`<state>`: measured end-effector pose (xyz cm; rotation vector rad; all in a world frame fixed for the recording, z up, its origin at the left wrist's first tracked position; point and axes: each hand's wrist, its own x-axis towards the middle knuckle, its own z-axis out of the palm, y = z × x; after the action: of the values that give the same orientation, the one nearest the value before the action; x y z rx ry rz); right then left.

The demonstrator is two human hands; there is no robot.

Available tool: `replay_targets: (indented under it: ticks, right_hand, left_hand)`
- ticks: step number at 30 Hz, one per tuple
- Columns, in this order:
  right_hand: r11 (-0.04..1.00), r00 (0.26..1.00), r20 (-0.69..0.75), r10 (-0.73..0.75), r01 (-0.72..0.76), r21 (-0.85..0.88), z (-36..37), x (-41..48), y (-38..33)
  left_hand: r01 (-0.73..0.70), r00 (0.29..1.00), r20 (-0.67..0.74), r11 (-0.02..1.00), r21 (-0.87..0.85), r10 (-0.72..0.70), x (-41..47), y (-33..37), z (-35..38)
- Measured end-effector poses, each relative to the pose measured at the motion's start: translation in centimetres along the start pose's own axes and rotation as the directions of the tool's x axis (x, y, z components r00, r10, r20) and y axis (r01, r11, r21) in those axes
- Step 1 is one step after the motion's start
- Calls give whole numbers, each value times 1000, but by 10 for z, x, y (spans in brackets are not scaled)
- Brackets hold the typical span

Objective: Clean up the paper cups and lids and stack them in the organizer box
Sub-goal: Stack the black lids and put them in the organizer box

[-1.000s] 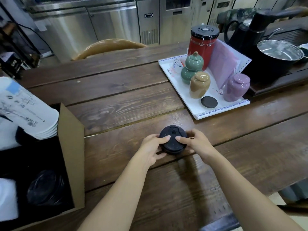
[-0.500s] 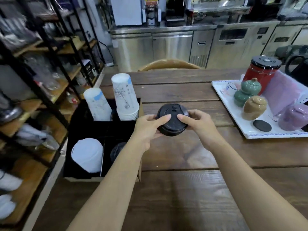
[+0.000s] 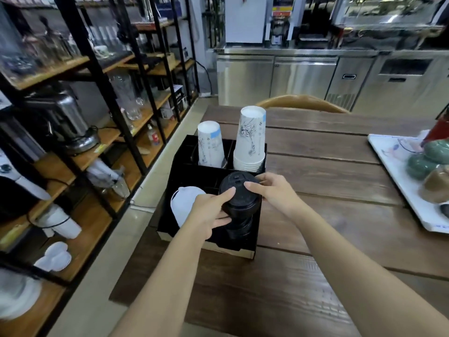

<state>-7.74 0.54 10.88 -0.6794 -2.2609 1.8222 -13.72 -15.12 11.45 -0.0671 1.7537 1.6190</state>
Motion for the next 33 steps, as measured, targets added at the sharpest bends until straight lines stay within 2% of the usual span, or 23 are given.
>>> replay_targets:
  ticks: [9,15,21,24,28,33]
  right_hand:
    - [963,986,130,108,-71,-261,23,14,12]
    - [920,982,141,124,-60,-387,27,19,17]
    - [715,987,108,121,-12,-699,25,20,18]
    - [636,977,154,151,23,-772,24,21,12]
    - [586,963,180,198,30,-809,24,28,9]
    - [401,979,157,128,94,-911,20,32,8]
  left_hand:
    - [153,987,-43,988,24,-152,12,-21,-15]
    - [154,986,-60,988,-15,-154,23,-33,-9]
    - [138,988,-78,990,4,-137,32,-38,-4]
    - [120,989,-90,993,16,-118,35,-37,-2]
    - [97,991,-100,995,28,-94,36,-36,0]
    - [59,993,-105,996,59,-53,36,-38,2]
